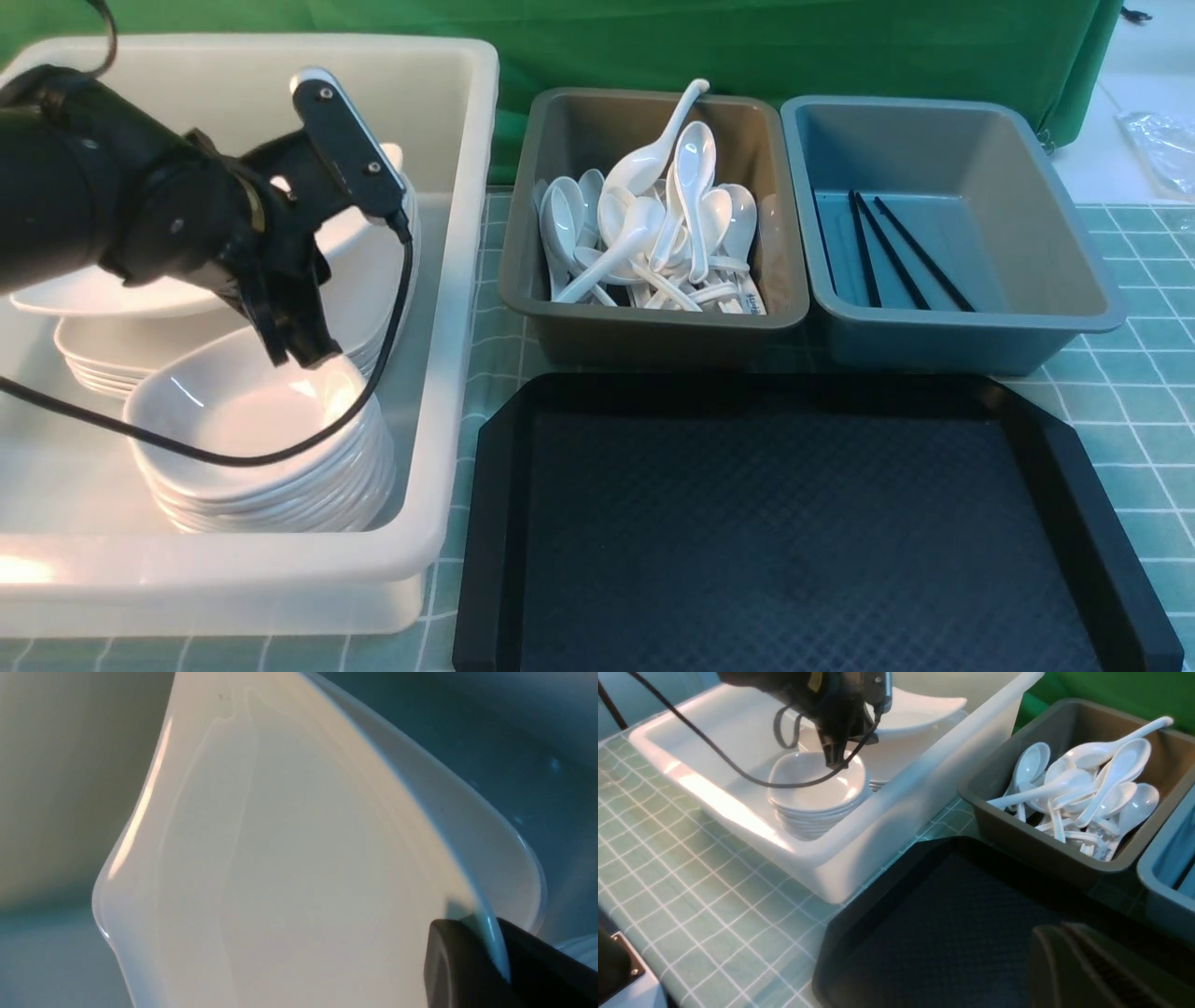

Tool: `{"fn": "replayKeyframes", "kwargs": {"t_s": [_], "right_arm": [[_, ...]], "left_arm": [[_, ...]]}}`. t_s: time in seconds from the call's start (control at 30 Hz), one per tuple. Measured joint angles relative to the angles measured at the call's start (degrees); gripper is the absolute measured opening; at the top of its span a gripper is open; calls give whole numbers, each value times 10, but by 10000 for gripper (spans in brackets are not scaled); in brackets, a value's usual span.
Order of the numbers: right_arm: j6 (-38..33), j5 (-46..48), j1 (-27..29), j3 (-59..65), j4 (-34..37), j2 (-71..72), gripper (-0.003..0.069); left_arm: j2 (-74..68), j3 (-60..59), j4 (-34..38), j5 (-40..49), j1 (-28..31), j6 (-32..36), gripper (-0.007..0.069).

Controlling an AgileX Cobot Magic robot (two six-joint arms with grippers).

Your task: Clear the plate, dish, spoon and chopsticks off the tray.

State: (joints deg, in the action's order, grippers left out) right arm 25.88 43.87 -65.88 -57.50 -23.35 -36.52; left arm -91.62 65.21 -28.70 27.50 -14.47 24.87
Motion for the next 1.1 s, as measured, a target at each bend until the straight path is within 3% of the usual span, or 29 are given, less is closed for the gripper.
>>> {"fn": "replayKeyframes", "kwargs": {"t_s": [0.1,0.23,0.33,0.4,0.57,0.67,0.77,0.87,0.93,0.97,1.03,1.1], "right_arm": [[-1,1,0,0,6,0,20],[-1,2,0,0,13,0,20],[-1,2,0,0,17,0,20],[-1,2,0,0,22,0,20],[-3,2,0,0,27,0,20],[-3,2,0,0,28,0,20],[-3,3,0,0,29,0,20],[-3,12,0,0,29,0,24],[-1,28,0,0,29,0,25],[0,30,0,0,29,0,25],[1,40,0,0,29,0,28],[1,41,0,0,29,0,32]], "left_arm": [[0,0,-1,-2,0,-1,128],[0,1,0,-1,0,-15,321],[1,1,15,3,0,-25,398],[15,1,55,4,0,-29,503],[59,1,138,6,0,-30,602],[90,2,198,19,0,-30,613],[128,2,236,29,-1,-30,604],[214,0,312,35,-15,-33,504],[281,-17,374,24,-31,-30,365],[288,-24,385,21,-32,-28,351],[370,-72,443,-14,-53,4,174],[440,-130,480,-57,-75,37,73]]}}
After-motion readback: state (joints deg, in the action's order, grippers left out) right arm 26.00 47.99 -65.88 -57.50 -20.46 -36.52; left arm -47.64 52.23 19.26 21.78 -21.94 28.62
